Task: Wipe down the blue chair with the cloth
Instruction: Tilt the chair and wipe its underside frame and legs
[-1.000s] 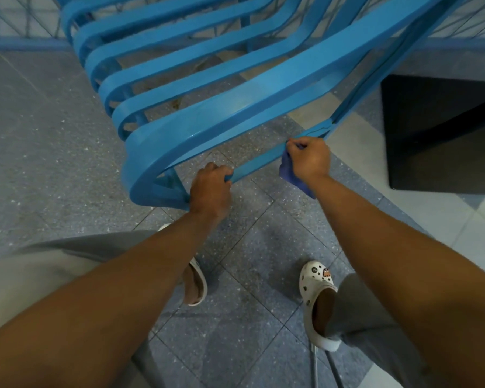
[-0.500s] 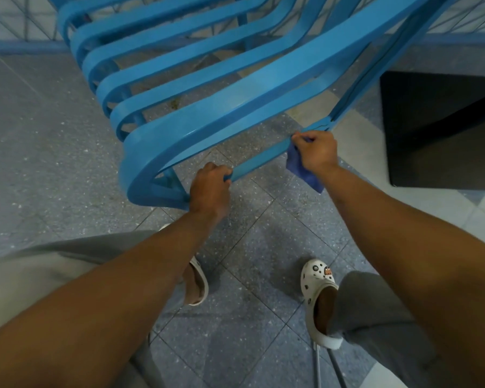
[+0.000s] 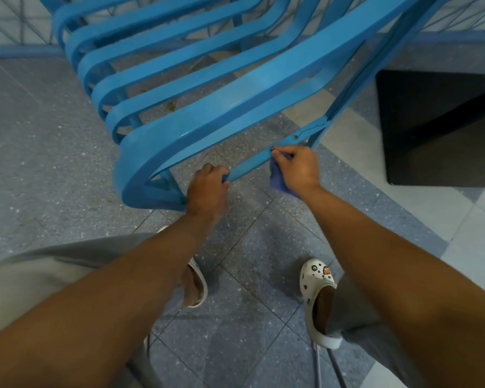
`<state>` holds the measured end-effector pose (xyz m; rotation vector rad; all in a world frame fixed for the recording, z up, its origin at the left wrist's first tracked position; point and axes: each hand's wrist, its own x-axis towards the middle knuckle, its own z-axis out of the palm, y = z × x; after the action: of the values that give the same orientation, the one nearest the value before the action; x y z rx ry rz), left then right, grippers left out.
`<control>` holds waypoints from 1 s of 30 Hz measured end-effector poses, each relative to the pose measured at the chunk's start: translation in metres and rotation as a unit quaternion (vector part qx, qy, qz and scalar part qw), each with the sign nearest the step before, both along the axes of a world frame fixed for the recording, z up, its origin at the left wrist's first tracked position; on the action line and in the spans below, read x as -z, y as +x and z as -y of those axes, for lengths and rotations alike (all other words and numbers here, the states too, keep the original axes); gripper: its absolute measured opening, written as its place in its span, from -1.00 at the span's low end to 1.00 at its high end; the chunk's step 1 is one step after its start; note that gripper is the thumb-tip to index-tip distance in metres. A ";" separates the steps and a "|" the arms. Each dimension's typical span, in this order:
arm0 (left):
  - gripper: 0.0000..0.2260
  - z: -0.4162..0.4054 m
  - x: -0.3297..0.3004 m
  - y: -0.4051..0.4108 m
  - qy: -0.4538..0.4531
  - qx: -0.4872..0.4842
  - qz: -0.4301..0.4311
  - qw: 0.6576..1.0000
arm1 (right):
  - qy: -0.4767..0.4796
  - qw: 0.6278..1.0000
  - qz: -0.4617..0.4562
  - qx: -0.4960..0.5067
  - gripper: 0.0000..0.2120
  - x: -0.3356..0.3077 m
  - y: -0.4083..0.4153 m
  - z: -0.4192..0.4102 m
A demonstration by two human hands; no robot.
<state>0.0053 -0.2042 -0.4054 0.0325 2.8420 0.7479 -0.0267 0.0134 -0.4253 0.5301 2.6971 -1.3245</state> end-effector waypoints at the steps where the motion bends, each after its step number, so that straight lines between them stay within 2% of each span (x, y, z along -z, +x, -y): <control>1: -0.79 0.000 0.000 0.000 0.000 0.002 0.001 1.000 | -0.005 1.000 0.002 0.020 -0.82 -0.003 -0.007 -0.009; 3: -0.75 -0.001 0.002 0.001 -0.001 0.006 0.003 1.000 | -0.045 0.997 0.018 0.055 -0.83 -0.003 -0.018 -0.019; 5: -0.71 -0.001 0.003 0.002 -0.005 0.007 0.007 1.000 | -0.164 0.977 0.050 0.129 -0.84 -0.001 -0.024 -0.018; 8: -0.67 -0.001 0.004 0.004 -0.012 0.018 0.006 1.000 | -0.354 0.900 0.081 0.240 -0.90 -0.001 -0.023 -0.009; 10: -0.68 0.002 0.005 0.006 -0.011 0.028 0.005 1.000 | -0.428 0.857 0.075 0.277 -0.90 0.007 -0.022 -0.003; 14: -0.67 0.007 0.002 0.005 -0.013 0.039 0.019 0.999 | -0.533 0.792 0.078 0.287 -0.80 0.018 -0.015 0.004; 18: -0.63 0.012 -0.003 0.002 0.021 0.054 0.027 0.998 | -0.553 0.775 0.085 0.293 -0.77 0.019 -0.014 0.008; 24: -0.59 0.021 -0.002 0.003 0.033 0.084 0.017 0.996 | -0.511 0.789 0.071 0.334 -0.76 0.015 -0.013 0.021; 28: -0.63 0.035 -0.006 0.005 0.038 0.082 0.018 0.996 | -0.499 0.796 0.073 0.336 -0.64 0.011 -0.005 0.032; 30: -0.66 0.044 -0.006 0.009 0.040 0.072 0.020 0.996 | -0.493 0.799 0.082 0.336 -0.70 0.014 0.002 0.041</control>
<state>0.0146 -0.2483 -0.3991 0.2283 2.7361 0.8214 -0.0243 -0.0273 -0.4395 1.3671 1.3089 -2.3841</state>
